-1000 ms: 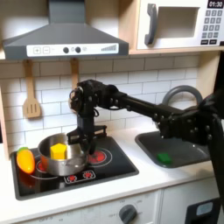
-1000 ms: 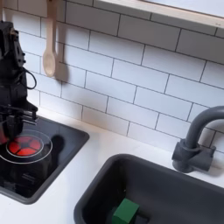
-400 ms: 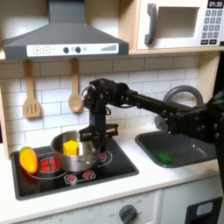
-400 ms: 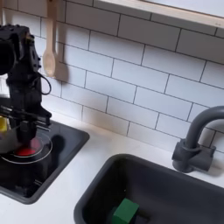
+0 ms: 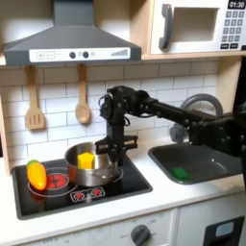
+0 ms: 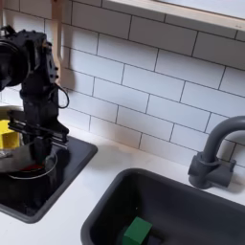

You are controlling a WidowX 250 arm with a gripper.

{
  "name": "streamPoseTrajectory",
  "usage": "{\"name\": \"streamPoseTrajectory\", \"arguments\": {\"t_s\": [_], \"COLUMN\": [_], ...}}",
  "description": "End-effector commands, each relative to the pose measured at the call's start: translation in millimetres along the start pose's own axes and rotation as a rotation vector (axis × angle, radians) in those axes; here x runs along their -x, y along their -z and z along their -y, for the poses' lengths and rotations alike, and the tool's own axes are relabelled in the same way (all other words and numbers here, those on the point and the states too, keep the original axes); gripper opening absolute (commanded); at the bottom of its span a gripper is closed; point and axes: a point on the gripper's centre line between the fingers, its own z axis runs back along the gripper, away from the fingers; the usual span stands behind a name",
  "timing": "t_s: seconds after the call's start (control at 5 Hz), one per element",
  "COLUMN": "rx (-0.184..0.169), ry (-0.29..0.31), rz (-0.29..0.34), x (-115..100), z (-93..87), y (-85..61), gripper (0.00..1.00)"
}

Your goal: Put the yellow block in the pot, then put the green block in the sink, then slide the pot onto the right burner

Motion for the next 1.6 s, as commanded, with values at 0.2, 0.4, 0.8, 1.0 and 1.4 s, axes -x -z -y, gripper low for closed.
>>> {"name": "streamPoseTrajectory", "arguments": {"t_s": [0.2, 0.4, 0.8, 1.0, 1.4], "rx": [0.006, 0.01, 0.008, 0.005, 0.024], "ry": [0.037, 0.052, 0.062, 0.066, 0.077], "rz": [-0.001, -0.007, -0.006, 0.001, 0.031], "x": [1, -2, 2, 2, 2], "z": [16.3, 21.6, 25.4, 25.2, 31.3], "y": [1.8, 3.9, 3.6, -1.8, -13.5], "gripper": [0.0, 0.0, 0.0, 1.0, 1.0]}}
